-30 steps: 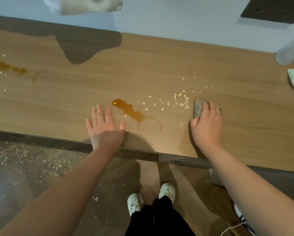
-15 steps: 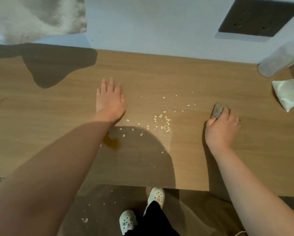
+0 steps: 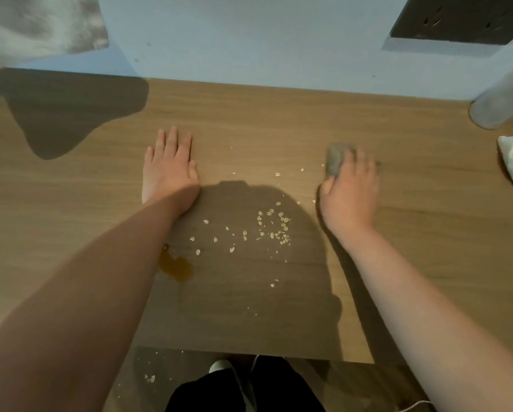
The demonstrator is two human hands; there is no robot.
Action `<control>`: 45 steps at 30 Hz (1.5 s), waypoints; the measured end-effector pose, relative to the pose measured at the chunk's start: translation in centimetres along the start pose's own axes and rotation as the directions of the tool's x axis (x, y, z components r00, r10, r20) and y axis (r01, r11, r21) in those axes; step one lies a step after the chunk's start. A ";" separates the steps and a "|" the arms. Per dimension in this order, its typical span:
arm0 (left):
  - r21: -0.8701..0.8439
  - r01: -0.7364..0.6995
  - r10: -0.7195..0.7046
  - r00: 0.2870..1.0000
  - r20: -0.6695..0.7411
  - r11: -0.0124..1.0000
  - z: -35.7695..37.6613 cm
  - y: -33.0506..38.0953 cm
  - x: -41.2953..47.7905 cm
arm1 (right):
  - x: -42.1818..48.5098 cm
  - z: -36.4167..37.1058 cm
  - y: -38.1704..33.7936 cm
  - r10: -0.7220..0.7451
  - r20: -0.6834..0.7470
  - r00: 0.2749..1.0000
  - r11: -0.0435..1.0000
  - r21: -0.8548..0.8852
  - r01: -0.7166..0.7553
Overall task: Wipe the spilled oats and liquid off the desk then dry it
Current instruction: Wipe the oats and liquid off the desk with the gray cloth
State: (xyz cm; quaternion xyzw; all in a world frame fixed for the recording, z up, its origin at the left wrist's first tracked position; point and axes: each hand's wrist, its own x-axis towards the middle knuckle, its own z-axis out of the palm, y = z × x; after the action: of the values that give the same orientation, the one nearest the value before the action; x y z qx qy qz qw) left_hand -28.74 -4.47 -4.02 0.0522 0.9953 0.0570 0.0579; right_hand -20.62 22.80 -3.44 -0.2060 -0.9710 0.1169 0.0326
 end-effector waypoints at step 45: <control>-0.075 0.043 -0.044 0.999 -0.016 0.996 0.2 0.1 -0.3 | 10.4 -1.7 -1.4 -0.570 0.249 0.783 0.802 -0.037 0.596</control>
State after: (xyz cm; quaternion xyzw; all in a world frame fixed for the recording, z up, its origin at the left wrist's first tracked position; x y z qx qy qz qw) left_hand -28.43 -4.39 -4.15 0.0277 0.9939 0.0931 0.0525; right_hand -30.44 26.15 -1.34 0.1174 -0.9892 0.0680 -0.0550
